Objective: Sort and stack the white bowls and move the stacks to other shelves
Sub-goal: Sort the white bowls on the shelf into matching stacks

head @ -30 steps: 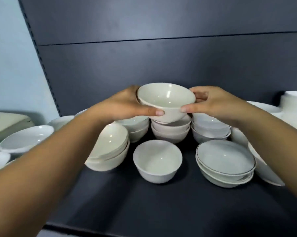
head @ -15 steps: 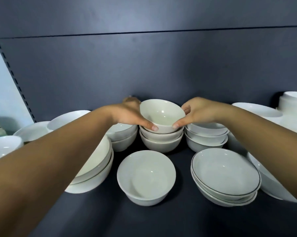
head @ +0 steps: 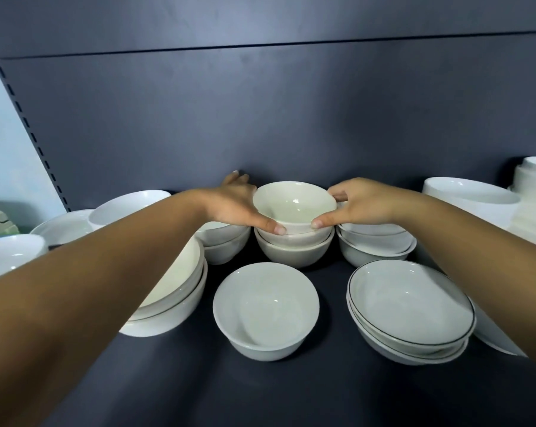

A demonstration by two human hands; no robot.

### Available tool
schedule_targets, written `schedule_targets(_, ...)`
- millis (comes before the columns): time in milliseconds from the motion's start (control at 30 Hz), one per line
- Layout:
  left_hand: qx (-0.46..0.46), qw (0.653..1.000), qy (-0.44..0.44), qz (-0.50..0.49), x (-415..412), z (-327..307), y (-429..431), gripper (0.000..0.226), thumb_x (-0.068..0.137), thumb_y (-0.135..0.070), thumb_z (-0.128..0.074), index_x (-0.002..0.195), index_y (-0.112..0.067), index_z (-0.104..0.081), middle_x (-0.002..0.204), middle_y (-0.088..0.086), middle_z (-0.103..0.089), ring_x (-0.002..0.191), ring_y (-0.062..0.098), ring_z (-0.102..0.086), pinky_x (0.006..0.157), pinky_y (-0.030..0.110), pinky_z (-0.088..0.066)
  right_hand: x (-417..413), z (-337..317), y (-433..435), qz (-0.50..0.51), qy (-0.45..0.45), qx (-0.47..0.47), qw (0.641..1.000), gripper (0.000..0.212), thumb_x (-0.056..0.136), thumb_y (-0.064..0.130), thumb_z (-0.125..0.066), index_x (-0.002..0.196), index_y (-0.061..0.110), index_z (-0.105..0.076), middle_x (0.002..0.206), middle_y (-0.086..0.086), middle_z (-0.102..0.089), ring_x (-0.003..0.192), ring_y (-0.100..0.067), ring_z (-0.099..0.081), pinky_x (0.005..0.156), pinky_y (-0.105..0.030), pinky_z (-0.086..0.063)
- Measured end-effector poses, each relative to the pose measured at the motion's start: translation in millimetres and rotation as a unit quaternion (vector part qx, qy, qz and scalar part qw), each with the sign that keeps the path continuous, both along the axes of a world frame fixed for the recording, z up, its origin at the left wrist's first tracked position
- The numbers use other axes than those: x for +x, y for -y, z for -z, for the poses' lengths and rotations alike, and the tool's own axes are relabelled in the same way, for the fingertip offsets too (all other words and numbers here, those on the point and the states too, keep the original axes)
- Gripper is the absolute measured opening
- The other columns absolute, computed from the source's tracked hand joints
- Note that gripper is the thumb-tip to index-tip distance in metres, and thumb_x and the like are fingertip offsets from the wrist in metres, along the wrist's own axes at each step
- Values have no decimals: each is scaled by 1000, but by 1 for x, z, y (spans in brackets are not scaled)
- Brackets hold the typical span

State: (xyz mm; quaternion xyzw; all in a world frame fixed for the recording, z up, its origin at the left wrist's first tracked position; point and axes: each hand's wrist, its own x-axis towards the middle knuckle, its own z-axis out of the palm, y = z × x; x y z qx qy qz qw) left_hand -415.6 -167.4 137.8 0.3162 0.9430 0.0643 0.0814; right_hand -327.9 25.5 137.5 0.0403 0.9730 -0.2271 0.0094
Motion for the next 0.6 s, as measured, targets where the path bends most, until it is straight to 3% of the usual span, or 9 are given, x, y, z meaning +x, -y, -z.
schedule_targets(67, 66, 998, 19, -11, 13, -9, 9, 74, 77, -58, -57, 137, -21, -36, 153, 1, -19, 143, 15, -3, 112, 33, -11, 3, -1, 2, -3, -11, 10, 1000, 46, 68, 49, -72, 100, 17, -63, 107, 2, -65, 105, -19, -57, 92, -32, -43)
schedule_targets(100, 138, 989, 40, -22, 22, -16, 17, 70, 80, -54, -55, 139, -21, -36, 152, -5, -24, 141, 11, -13, 110, 26, -15, 6, -3, 5, -4, -25, 24, 999, 48, 71, 48, -71, 106, 16, -60, 113, 1, -62, 109, -20, -54, 92, -31, -41)
schedule_targets(200, 337, 940, 35, -48, 55, -36, 52, 44, 85, -42, -55, 126, -26, -53, 125, -20, -50, 119, -1, -45, 81, -5, -30, 20, -16, 22, -31, -100, 45, 993, 71, 76, 44, -67, 135, 15, -41, 144, 1, -40, 132, -18, -36, 103, -27, -29)
schedule_targets(267, 398, 913, -25, -83, 82, -39, 81, 31, 87, -36, -55, 118, -29, -58, 108, -22, -55, 103, -10, -50, 66, -11, -31, 29, -24, 46, -91, -137, 23, 986, 71, 76, 42, -67, 137, 19, -39, 146, 5, -38, 134, -12, -34, 104, -22, -26)
schedule_targets(333, 445, 881, -79, -140, 105, -23, 105, 30, 87, -36, -56, 115, -26, -62, 107, -19, -57, 96, -10, -52, 75, -3, -36, 38, -25, 75, -163, -136, 7, 977, 63, 75, 41, -68, 131, 22, -48, 136, 8, -48, 126, -8, -43, 100, -20, -31)
schedule_targets(400, 480, 845, -110, -207, 129, 4, 122, 33, 86, -37, -57, 116, -23, -62, 112, -10, -61, 102, 1, -54, 83, 10, -38, 44, -16, 106, -230, -118, 29, 966, 58, 76, 42, -67, 128, 24, -51, 132, 8, -53, 118, -5, -47, 96, -21, -35)
schedule_targets(467, 498, 819, -108, -265, 148, 38, 131, 39, 85, -37, -60, 119, -18, -60, 113, -4, -61, 102, 6, -54, 77, 7, -36, 45, -3, 129, -278, -94, 52, 955, 56, 79, 41, -65, 130, 25, -50, 133, 8, -52, 120, -8, -46, 96, -20, -34)
schedule_targets(533, 495, 822, -85, -271, 161, 67, 137, 35, 81, -36, -66, 112, -19, -61, 103, -4, -64, 92, 0, -56, 77, 14, -36, 41, 8, 145, -304, -64, 59, 949, 55, 81, 38, -64, 131, 24, -48, 134, 8, -51, 122, -10, -45, 96, -19, -33)
schedule_targets(600, 484, 834, -51, -261, 164, 89, 141, 30, 80, -28, -69, 106, -22, -57, 101, -11, -60, 93, -2, -54, 82, 19, -36, 35, 15, 154, -315, -44, 61, 946, 49, 82, 35, -65, 127, 22, -53, 130, 7, -55, 119, -11, -48, 98, -23, -37)
